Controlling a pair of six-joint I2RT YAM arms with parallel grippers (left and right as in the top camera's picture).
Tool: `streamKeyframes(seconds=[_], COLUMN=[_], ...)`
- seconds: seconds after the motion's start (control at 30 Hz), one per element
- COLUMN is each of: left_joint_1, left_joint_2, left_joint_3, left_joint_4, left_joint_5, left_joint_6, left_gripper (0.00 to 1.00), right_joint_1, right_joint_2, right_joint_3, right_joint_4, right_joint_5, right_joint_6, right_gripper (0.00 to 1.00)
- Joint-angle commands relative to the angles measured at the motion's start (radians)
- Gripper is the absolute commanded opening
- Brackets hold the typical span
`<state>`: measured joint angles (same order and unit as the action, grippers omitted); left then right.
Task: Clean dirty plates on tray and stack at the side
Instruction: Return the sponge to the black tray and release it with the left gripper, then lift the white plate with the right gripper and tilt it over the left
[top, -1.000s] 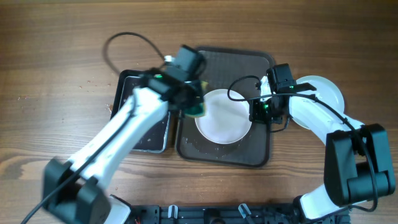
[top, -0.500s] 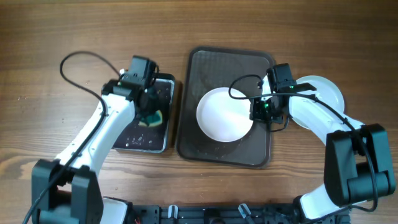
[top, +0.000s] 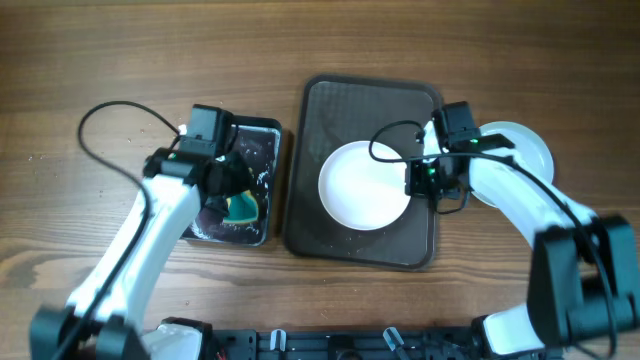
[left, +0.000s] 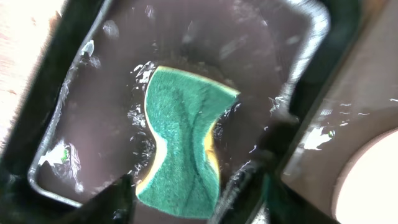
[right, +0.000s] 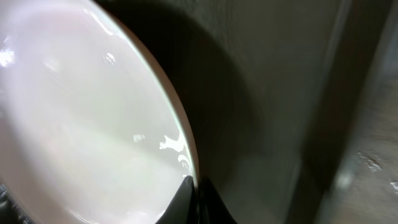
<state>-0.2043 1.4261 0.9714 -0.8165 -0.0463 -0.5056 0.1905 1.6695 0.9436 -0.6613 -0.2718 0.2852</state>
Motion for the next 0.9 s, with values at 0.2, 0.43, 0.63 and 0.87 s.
streamKeyframes(seconds=[0.2,0.43,0.63,0.87], left_joint_1=[0.005,0.008,0.152,0.435], left_joint_2=[-0.301,-0.376,-0.402,-0.406], left_joint_3=[0.011,0.010,0.011,0.011], left_joint_4=[-0.051,-0.110,-0.162,-0.214], left_joint_5=[0.012,-0.030,-0.029,0.037], left_joint_6=[0.005,0.001,-0.053,-0.052], left_gripper=[1.00,1.00,1.00,1.00], right_joint_1=[-0.005,0.003,0.034,0.188], right_joint_2=[-0.318,-0.321,-0.315,-0.199], right_joint_3=[0.074,0.149,0.183,0.360], right_joint_4=[-0.198,-0.350,-0.355,-0.353], right_joint_5=[0.001,0.005,0.002,0.019], right_joint_6=[0.035,-0.026,-0.023,0.008], right_gripper=[0.04,0.04,0.04,0.04])
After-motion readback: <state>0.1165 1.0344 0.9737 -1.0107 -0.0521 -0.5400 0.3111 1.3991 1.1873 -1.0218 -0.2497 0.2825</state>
